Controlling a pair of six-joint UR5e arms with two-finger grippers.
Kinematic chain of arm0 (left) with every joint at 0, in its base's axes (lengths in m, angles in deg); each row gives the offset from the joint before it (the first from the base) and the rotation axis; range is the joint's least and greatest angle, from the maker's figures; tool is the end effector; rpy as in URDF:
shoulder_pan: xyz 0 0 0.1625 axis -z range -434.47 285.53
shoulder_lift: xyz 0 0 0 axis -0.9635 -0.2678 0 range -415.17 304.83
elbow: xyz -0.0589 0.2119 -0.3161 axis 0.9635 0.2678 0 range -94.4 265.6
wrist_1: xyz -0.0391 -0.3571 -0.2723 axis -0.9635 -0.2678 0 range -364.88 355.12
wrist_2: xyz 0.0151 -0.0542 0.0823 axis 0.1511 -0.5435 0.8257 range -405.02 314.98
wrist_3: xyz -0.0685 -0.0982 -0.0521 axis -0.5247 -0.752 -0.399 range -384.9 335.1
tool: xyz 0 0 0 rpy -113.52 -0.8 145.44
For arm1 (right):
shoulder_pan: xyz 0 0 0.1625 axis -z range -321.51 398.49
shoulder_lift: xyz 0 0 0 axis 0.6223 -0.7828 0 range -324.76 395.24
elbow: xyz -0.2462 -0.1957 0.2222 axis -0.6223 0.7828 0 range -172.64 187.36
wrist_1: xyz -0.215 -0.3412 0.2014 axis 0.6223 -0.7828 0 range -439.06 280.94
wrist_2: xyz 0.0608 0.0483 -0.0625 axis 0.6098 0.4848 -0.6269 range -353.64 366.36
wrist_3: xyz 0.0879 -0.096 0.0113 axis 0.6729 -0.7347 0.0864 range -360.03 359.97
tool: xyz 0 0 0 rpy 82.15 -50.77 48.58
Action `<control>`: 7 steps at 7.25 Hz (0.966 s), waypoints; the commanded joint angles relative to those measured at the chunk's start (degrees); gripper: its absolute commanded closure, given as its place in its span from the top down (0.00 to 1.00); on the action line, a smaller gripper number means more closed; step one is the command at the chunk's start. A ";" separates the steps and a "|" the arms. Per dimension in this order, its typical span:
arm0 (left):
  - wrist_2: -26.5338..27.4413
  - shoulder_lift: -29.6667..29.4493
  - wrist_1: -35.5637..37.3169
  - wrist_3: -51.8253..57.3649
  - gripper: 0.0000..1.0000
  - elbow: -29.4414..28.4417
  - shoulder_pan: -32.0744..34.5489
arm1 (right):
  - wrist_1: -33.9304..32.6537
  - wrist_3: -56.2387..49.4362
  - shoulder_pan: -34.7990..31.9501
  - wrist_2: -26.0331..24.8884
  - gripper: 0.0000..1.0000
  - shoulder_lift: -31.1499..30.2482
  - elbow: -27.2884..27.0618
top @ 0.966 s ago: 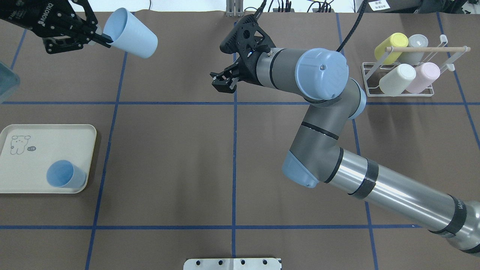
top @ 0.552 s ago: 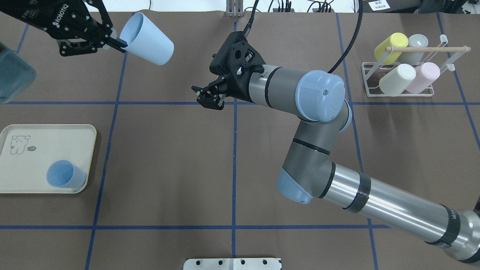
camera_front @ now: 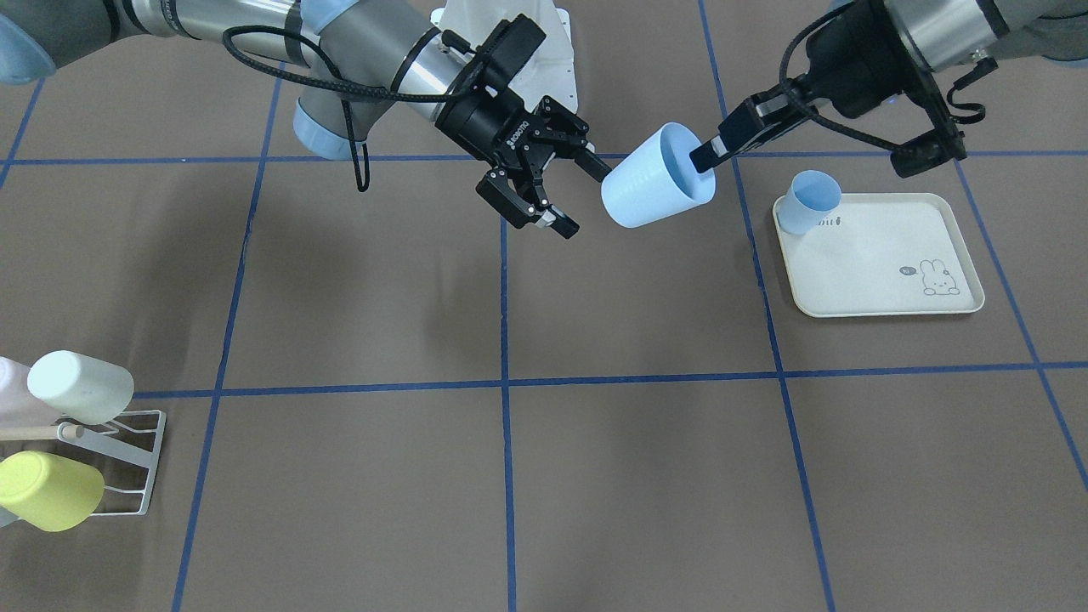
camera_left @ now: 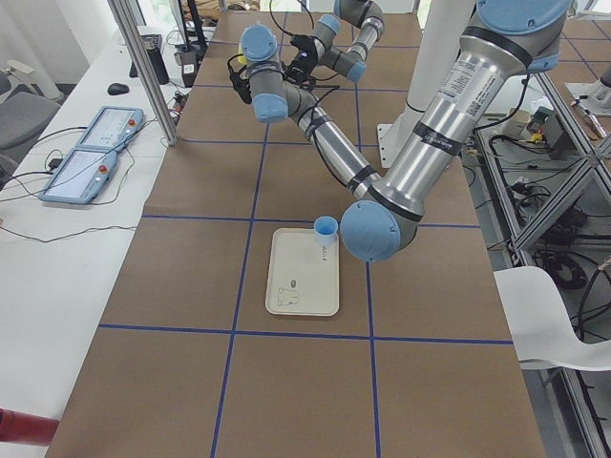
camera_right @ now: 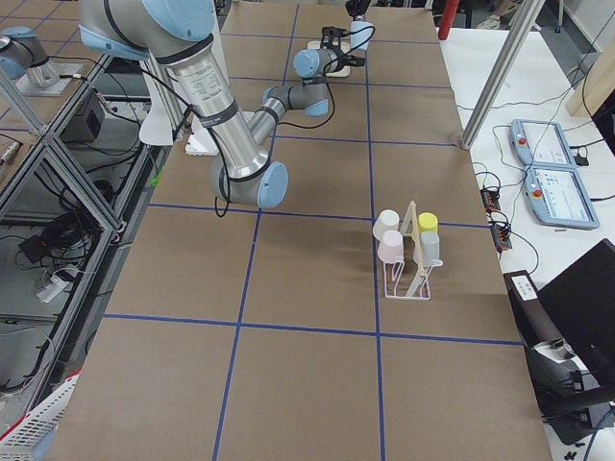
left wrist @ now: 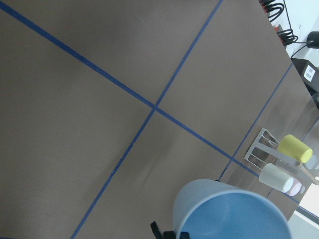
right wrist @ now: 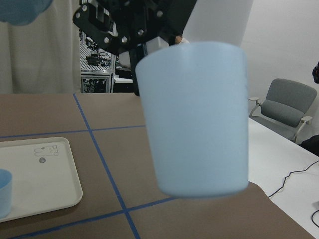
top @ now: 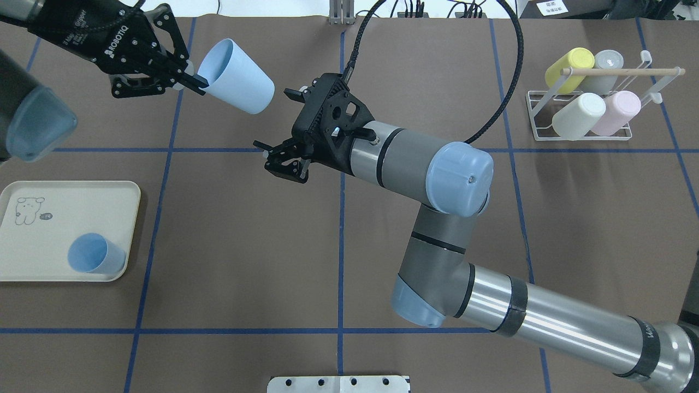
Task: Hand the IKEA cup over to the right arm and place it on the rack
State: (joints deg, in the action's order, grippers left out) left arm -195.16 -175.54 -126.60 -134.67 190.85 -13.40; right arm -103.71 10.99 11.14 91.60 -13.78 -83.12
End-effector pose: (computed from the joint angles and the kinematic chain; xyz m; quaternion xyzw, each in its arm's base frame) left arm 0.2636 -0.5183 0.1040 -0.1754 0.6439 -0.1997 0.7174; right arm -0.5299 -0.4363 0.0351 0.6568 -0.4611 -0.2294 0.5508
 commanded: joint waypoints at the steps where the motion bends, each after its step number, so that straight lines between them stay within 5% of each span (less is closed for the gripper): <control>1: 0.03 -0.12 -0.01 0.00 0.00 -0.04 -0.77 | 0.57 -0.39 0.45 -1.03 0.99 0.07 -0.32; 6: 0.20 -0.47 -0.10 0.08 0.00 0.05 -2.97 | 0.48 -3.55 0.36 -1.21 0.95 0.86 -0.49; 7: 0.20 -0.48 -0.10 0.08 0.00 0.05 -3.06 | 0.40 -4.08 0.28 -1.21 0.75 0.77 -0.58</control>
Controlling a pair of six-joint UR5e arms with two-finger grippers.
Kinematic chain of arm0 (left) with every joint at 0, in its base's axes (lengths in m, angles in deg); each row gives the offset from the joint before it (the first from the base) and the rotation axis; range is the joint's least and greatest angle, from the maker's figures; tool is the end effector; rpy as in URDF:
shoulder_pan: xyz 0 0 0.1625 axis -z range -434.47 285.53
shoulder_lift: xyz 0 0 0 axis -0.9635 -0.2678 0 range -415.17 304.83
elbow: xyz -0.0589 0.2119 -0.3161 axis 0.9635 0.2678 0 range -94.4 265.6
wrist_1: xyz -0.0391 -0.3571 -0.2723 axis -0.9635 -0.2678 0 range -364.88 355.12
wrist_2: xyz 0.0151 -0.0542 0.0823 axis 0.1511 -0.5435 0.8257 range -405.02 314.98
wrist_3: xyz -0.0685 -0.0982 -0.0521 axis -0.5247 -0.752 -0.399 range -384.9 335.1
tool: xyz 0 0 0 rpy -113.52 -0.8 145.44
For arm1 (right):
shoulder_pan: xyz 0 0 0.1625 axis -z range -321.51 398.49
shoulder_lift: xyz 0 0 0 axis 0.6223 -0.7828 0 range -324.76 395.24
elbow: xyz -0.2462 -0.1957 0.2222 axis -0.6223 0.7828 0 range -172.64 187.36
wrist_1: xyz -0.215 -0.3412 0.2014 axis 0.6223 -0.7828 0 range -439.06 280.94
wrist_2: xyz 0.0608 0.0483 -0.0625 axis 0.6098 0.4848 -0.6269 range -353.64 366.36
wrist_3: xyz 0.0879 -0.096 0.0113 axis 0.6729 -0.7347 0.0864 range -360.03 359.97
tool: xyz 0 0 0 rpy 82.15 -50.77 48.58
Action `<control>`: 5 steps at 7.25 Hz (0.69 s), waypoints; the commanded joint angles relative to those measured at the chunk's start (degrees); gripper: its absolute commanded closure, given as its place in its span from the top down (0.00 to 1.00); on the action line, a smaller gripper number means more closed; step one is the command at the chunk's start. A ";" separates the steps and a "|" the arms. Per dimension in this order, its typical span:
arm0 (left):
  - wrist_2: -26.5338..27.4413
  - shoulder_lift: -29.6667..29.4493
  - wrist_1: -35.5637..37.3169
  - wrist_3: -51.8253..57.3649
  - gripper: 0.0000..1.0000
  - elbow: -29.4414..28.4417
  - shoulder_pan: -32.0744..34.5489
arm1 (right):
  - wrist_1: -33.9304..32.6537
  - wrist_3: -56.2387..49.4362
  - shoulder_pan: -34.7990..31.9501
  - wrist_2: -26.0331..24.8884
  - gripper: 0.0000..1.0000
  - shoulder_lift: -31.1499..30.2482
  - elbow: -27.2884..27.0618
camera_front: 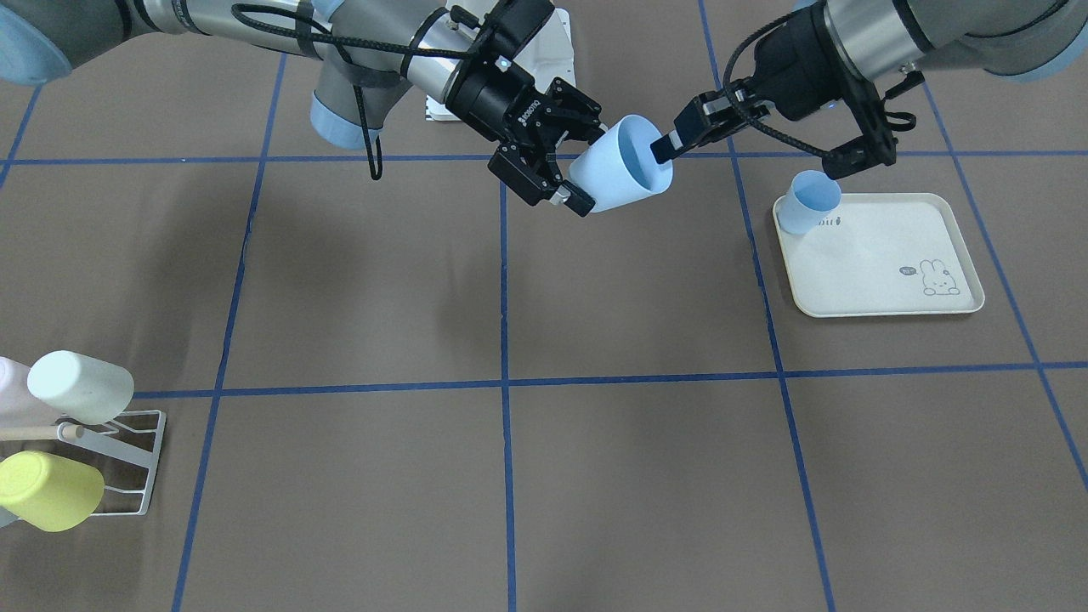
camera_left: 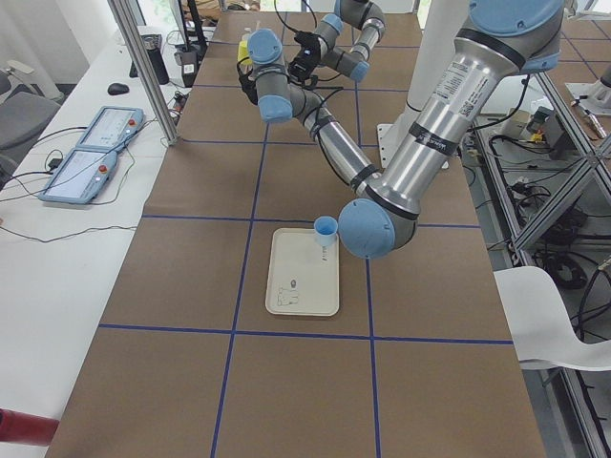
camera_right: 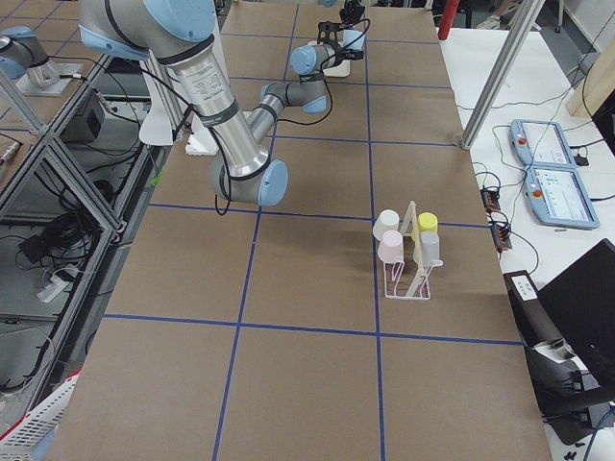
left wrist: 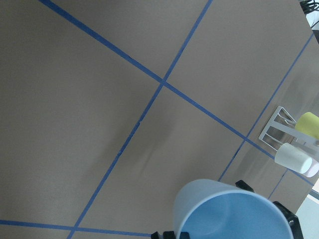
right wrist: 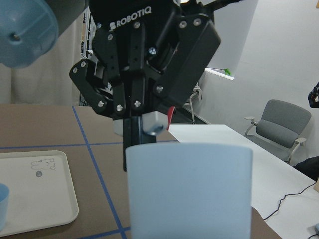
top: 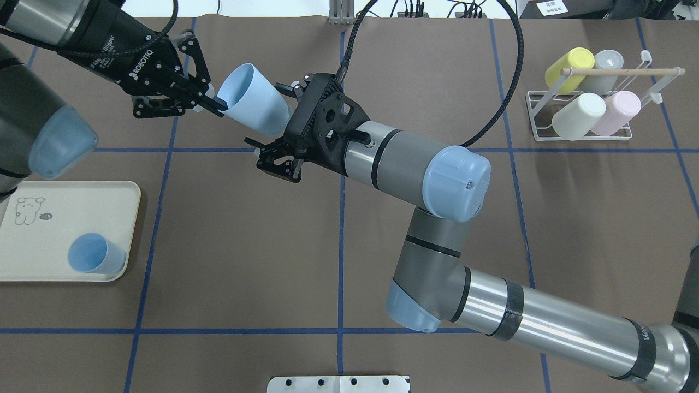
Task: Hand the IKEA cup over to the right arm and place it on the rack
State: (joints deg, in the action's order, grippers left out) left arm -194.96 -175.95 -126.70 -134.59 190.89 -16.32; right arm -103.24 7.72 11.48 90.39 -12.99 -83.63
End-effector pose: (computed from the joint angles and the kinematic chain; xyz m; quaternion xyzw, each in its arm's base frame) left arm 0.2892 -0.5039 0.0995 -0.1875 0.6421 -0.1789 0.7215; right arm -0.5250 -0.4324 0.0215 0.6788 -0.4446 -0.2328 0.5361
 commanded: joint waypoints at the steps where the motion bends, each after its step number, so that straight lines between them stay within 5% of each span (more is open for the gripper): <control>1: 0.00 -0.07 0.00 0.00 0.00 0.00 -0.22 | -0.25 -0.81 -0.06 -0.09 0.60 -0.02 -0.06; 3: 0.09 -0.50 0.00 0.00 0.00 -0.17 -0.31 | -0.43 -0.81 -0.15 -0.62 0.45 -0.37 -0.06; 4: 0.09 -0.59 0.00 0.26 0.43 -0.17 -0.31 | -0.43 -0.81 -0.15 -0.62 0.44 -0.54 -0.06; 5: 0.27 -1.81 -0.09 0.70 0.99 -0.17 -0.31 | -0.51 -0.81 -0.24 -0.53 0.44 -0.72 -0.06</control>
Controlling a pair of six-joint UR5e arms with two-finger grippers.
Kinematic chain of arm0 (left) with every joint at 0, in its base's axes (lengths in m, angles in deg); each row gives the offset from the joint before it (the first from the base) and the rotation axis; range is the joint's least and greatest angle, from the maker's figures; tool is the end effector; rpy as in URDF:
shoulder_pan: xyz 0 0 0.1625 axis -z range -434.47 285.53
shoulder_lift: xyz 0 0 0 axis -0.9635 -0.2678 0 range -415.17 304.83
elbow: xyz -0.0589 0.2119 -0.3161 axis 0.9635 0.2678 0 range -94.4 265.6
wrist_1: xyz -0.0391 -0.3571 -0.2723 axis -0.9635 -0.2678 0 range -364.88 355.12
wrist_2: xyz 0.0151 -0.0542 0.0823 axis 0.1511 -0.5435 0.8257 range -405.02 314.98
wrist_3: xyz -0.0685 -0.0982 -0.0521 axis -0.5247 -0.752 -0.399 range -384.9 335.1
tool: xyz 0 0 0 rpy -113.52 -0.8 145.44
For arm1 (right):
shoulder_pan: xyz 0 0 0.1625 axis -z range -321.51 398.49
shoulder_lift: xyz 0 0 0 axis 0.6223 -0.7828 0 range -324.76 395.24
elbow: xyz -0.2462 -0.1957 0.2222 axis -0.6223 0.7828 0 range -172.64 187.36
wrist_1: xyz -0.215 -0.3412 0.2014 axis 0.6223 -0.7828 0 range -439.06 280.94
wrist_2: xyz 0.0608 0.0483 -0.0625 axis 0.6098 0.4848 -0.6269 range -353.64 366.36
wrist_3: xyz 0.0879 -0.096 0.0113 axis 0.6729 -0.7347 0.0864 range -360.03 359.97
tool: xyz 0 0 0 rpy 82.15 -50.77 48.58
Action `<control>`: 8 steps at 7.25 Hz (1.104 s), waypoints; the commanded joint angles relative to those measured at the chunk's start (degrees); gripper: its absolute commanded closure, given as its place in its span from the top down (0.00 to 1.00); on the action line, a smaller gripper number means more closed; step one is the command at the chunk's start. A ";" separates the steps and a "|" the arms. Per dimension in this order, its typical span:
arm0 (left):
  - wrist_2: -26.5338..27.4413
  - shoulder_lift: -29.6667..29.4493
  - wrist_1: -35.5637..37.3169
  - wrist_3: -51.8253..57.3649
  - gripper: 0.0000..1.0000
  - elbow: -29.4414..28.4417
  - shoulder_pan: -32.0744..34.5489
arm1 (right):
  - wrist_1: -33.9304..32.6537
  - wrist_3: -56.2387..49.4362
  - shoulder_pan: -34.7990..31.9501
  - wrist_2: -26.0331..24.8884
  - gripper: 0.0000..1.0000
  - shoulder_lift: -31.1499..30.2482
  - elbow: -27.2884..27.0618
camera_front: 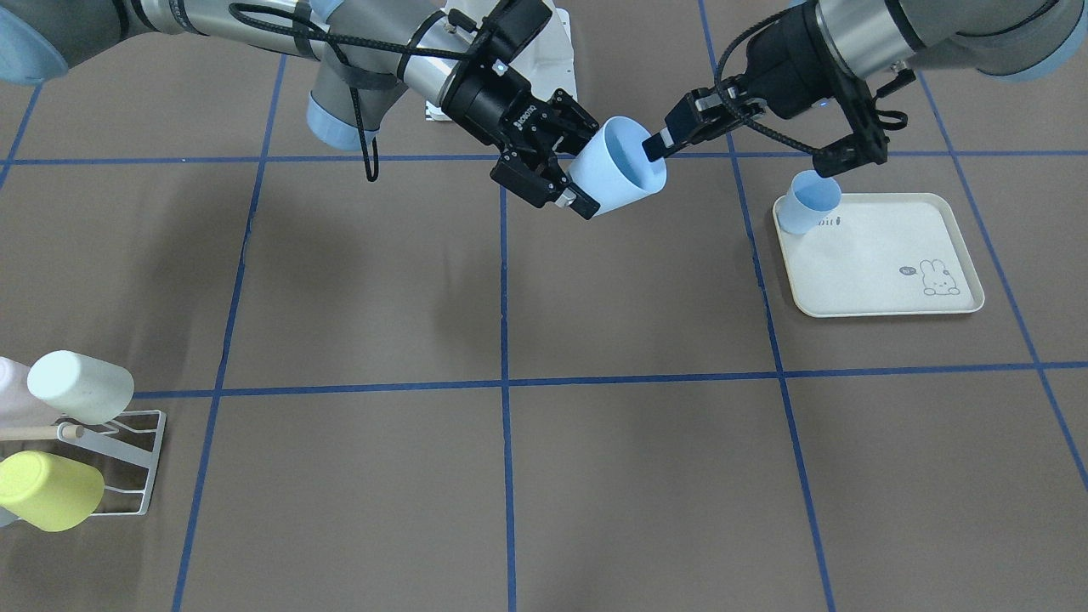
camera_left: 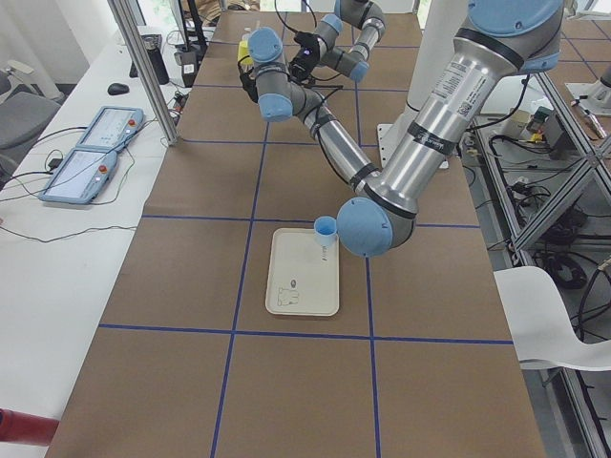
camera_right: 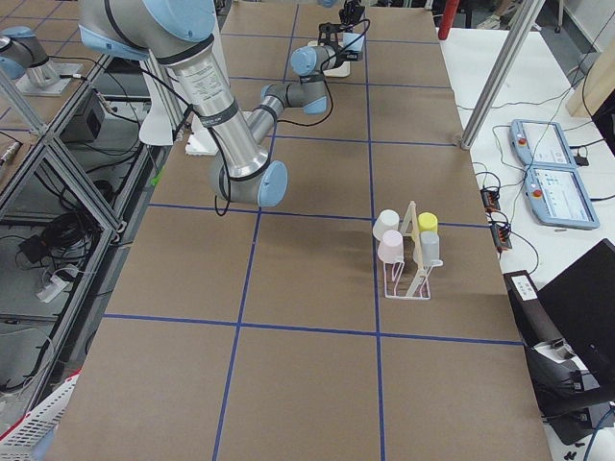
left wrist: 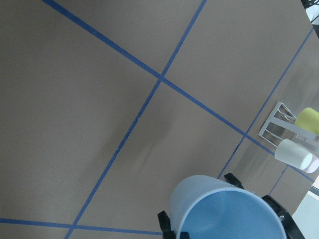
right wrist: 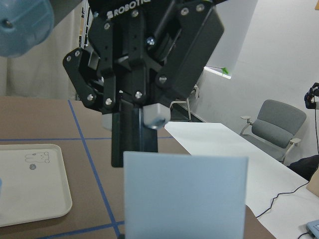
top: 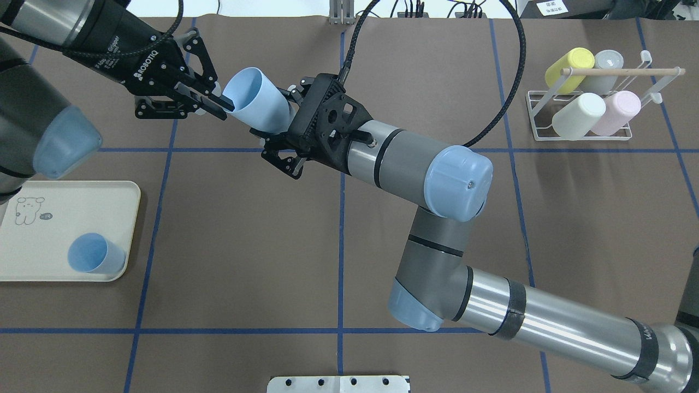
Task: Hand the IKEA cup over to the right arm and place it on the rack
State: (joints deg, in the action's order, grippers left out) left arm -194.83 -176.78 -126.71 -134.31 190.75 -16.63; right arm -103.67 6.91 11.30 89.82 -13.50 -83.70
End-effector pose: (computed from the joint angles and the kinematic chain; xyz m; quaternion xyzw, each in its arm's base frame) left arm 0.2920 -0.5026 0.0921 -0.1837 0.6454 -0.1720 0.7212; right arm -0.5245 -0.4360 0.0277 0.6806 -0.4334 -0.2352 0.5419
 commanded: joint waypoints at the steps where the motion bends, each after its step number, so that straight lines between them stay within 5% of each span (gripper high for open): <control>1: 0.14 -1.00 -0.07 0.77 1.00 0.05 0.26 | -0.43 0.08 -0.23 0.13 0.44 -0.30 0.09; 3: 0.22 -0.48 0.10 4.71 1.00 -0.56 0.70 | -6.28 0.08 -1.55 0.21 0.45 -0.48 -1.04; 6: 1.36 3.19 0.45 15.58 1.00 -3.72 1.66 | -37.94 -0.44 -6.28 0.74 0.47 -1.62 -13.49; 8: 5.65 5.76 0.54 21.50 1.00 -6.08 1.84 | -52.04 -10.05 -9.71 0.74 0.43 -4.15 -18.26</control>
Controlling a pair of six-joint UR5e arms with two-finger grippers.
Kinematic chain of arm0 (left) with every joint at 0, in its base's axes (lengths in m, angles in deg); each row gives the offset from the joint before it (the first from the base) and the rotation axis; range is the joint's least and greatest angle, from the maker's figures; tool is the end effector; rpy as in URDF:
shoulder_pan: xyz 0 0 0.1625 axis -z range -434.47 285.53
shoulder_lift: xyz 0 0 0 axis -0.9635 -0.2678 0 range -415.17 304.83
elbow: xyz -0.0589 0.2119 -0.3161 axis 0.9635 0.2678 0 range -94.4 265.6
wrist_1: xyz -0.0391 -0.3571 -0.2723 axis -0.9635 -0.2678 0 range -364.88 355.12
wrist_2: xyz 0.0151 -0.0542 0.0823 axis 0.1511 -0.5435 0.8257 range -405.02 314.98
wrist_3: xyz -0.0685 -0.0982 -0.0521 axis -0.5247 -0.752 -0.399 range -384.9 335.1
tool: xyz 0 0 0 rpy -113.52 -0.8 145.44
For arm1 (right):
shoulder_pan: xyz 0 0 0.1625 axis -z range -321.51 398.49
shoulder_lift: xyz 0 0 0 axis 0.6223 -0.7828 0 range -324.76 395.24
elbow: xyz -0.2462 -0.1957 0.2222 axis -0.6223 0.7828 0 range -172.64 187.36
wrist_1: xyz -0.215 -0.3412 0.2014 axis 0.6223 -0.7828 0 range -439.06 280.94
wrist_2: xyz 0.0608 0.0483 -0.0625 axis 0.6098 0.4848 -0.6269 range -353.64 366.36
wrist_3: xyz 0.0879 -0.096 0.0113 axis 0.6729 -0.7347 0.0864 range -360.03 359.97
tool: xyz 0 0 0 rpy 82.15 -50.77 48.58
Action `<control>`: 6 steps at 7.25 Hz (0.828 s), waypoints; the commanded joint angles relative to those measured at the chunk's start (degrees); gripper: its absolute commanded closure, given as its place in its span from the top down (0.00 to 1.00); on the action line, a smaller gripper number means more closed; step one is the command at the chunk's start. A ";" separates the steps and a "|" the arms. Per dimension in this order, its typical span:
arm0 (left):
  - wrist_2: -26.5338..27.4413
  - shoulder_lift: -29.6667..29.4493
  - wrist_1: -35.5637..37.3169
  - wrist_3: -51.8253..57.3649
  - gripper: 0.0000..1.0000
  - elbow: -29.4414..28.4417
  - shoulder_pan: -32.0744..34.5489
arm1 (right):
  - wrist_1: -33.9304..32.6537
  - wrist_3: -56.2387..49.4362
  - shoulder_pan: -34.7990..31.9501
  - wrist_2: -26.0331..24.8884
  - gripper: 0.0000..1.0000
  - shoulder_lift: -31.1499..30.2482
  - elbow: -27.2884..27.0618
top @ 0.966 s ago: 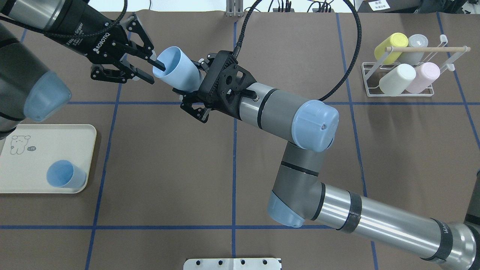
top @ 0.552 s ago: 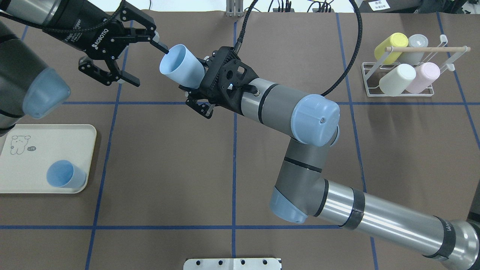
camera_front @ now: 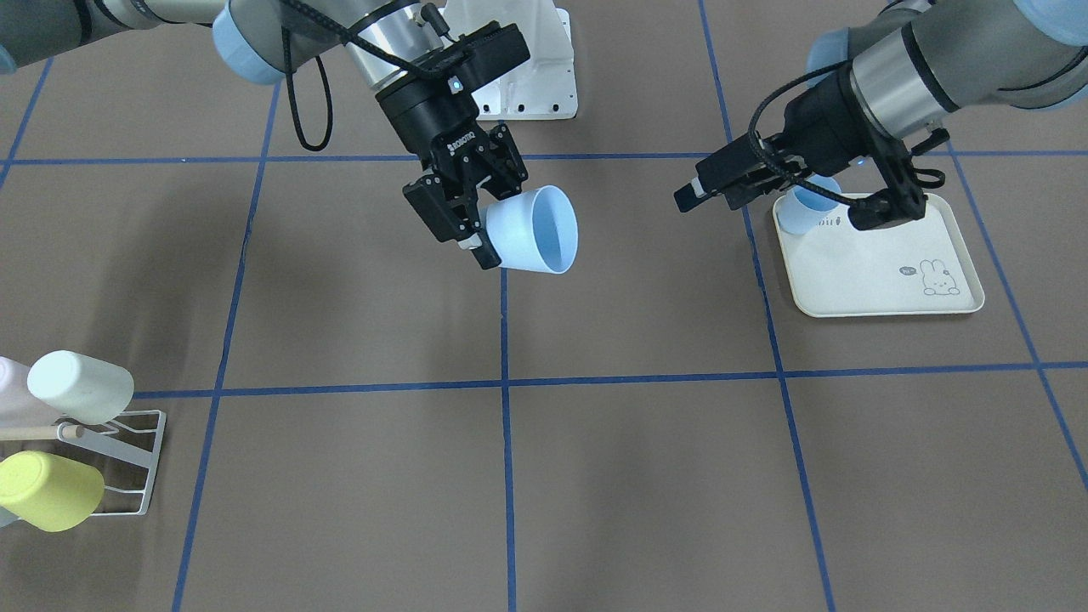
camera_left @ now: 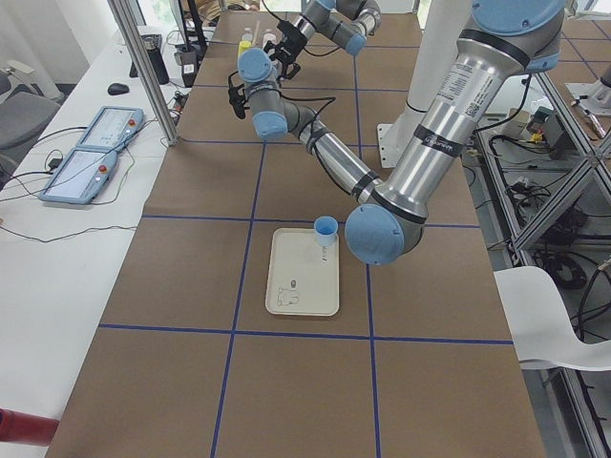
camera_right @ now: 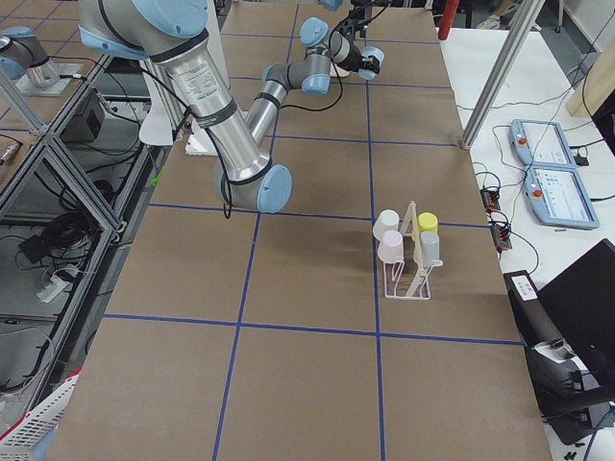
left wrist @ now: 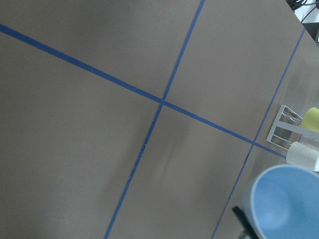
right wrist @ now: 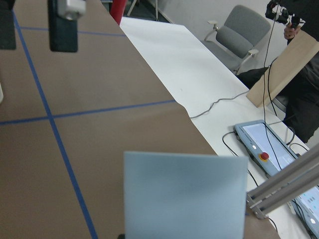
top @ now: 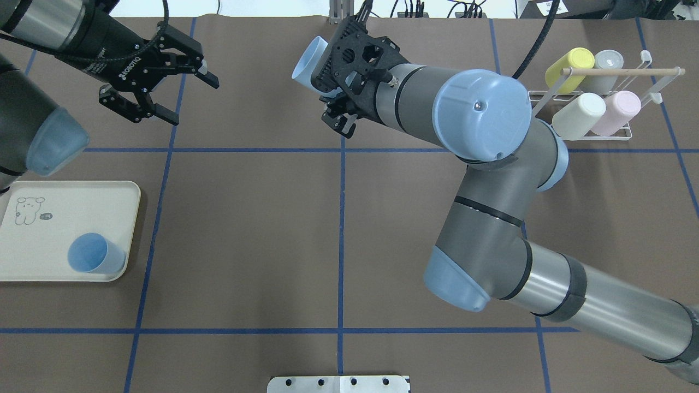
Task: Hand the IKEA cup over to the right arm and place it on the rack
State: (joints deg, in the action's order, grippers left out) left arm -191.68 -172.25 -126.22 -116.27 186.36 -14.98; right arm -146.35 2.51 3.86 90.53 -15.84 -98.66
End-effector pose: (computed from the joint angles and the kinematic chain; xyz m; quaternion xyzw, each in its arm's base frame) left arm 0.2929 -0.5446 0.1736 -0.0988 0.6265 -0.1347 0.7613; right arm -0.4414 -0.4829 0.0401 0.5670 -0.2684 -0.3176 0.7110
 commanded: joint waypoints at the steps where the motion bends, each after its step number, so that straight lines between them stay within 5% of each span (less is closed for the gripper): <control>1: 6.87 2.20 0.13 6.09 1.00 -1.70 0.36 | -15.44 -13.19 -4.03 -0.05 0.42 -4.35 -6.01; 3: 11.92 5.70 0.31 12.84 1.00 -1.79 0.28 | -21.28 -28.21 -8.59 -0.31 0.38 -11.37 -11.20; 6: 11.93 6.51 0.31 14.03 1.00 -2.23 0.10 | -21.48 -52.57 -16.76 -0.66 0.37 -23.51 -16.31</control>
State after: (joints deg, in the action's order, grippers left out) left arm -179.86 -166.09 -125.91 -102.60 184.19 -14.72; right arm -167.63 -39.74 -9.31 89.99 -34.63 -113.21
